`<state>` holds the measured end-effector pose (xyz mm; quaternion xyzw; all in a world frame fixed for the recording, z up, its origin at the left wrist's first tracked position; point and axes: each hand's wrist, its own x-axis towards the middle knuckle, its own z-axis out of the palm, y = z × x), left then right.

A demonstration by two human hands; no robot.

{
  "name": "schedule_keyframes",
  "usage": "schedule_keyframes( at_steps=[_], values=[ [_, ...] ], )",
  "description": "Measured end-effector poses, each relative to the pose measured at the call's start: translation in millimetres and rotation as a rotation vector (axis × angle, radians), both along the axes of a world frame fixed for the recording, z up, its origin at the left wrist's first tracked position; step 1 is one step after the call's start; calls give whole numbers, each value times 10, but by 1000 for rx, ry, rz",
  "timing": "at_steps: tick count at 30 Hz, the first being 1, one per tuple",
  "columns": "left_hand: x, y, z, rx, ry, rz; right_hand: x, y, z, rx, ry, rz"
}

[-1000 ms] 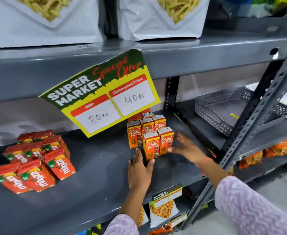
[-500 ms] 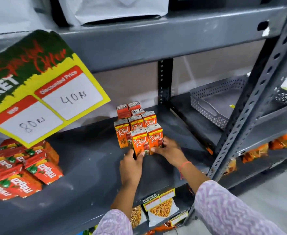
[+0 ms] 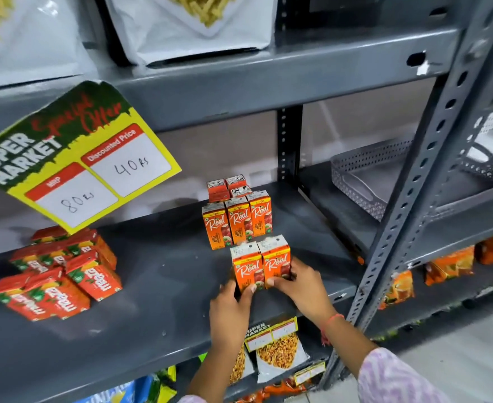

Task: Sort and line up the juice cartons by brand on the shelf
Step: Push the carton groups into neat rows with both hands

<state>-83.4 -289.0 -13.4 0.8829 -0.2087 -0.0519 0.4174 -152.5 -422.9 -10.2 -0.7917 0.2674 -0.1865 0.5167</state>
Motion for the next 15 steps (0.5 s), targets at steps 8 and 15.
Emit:
schedule_keyframes(
  at_steps=[8, 15],
  values=[
    [-32, 111, 55, -60, 94, -33, -145, 219, 74, 229, -178, -136],
    [262, 852, 250, -312, 35, 396, -80, 1215, 324, 10, -324, -63]
  ],
)
